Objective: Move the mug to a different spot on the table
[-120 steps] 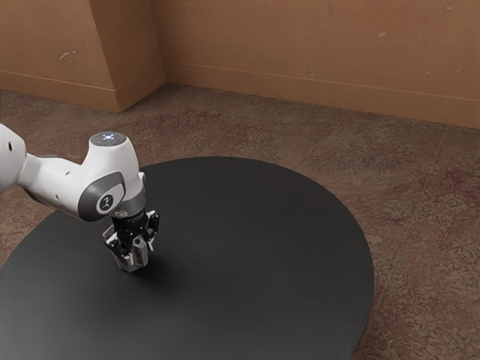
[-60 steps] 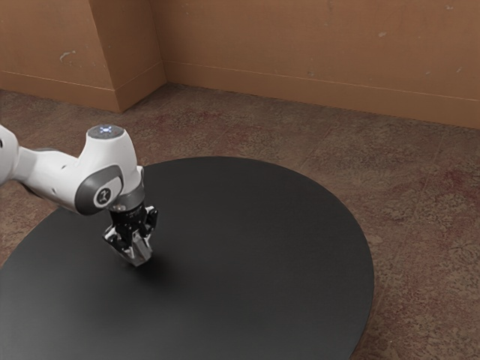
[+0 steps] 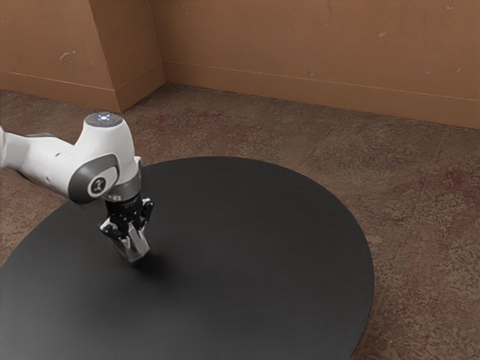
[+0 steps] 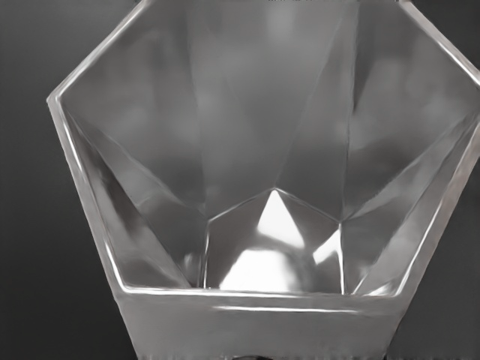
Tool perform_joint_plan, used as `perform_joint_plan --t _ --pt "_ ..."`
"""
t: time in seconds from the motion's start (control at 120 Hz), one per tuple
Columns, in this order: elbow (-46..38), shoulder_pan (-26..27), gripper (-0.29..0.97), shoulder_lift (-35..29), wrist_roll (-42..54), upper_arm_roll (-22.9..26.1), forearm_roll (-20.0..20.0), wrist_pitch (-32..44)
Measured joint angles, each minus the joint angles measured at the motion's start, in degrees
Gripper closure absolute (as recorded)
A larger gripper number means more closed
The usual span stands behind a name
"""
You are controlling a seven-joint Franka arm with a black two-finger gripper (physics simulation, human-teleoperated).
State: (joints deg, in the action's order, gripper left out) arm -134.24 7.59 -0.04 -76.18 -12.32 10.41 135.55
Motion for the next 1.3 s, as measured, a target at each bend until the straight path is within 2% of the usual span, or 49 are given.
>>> perform_joint_plan --t 0.1,0.125,0.342,0.558,0.683,0.733,0.867,1.083,1.3 --pt "0.1 -0.1 0.63 -0.8 -0.2 0.2 1.4 -0.9" --pt "0.1 -0.1 0.67 -0.9 -0.3 0.2 2.0 -1.0" --pt "0.6 0.0 0.74 -1.1 -0.5 0.2 11.6 -2.3" --pt "0.5 -0.4 0.75 -0.7 -0.8 0.4 17.0 -0.8" --pt "0.1 -1.9 0.72 0.1 -1.5 1.2 17.9 3.9" --pt "0.0 -0.8 0.71 0.7 -1.8 -0.1 17.9 6.1" --pt "-0.9 -1.7 0.71 1.9 -3.0 0.0 17.9 11.4" --pt "-8.6 -3.9 0.71 -2.5 -5.5 1.5 17.6 15.3" --pt "-11.8 -1.8 0.71 -5.3 -7.5 4.2 17.4 16.6"
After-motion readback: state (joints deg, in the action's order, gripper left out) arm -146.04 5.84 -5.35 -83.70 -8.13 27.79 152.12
